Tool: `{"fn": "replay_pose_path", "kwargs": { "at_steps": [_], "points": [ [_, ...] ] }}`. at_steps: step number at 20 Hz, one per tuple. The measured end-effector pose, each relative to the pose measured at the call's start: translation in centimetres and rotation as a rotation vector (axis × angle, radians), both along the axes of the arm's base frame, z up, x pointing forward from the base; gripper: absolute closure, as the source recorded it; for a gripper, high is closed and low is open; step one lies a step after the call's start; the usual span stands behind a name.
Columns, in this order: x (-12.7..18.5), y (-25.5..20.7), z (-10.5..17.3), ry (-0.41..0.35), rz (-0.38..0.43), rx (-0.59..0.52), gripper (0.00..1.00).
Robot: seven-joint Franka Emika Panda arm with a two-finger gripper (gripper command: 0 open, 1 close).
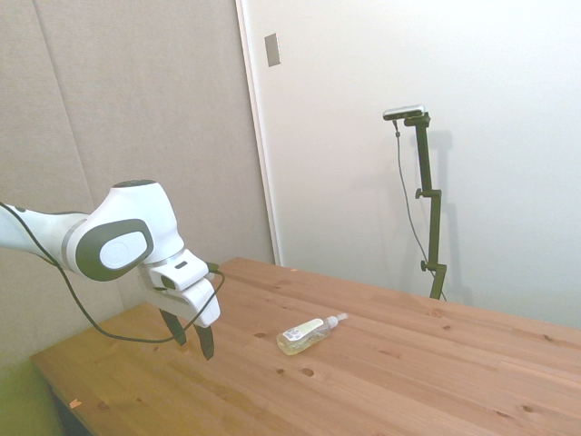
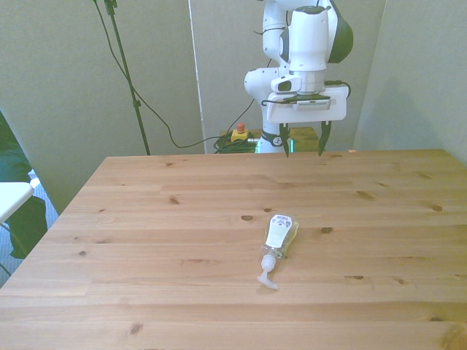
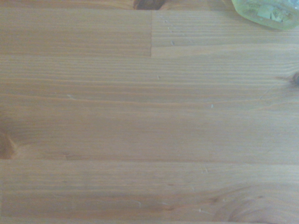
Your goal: Stand the sanitizer
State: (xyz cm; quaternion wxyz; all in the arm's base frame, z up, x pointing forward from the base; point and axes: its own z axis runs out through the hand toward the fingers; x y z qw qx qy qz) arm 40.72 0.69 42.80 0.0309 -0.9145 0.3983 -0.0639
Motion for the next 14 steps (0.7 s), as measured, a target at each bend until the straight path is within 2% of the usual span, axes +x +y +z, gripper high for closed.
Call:
{"fn": "replay_pose_path", "kwargs": {
  "at_steps": [4,7,11,14],
  "points": [
    [0.3,0.0,0.0,0.000,0.000,-0.001,0.00],
    [2.0,-0.3,0.9,-0.027,-0.027,-0.004,0.00],
    [6.5,-2.6,2.8,-0.101,-0.118,-0.035,0.00],
    [11.2,-5.1,3.2,-0.130,-0.196,-0.051,0.00]
  ]
}}
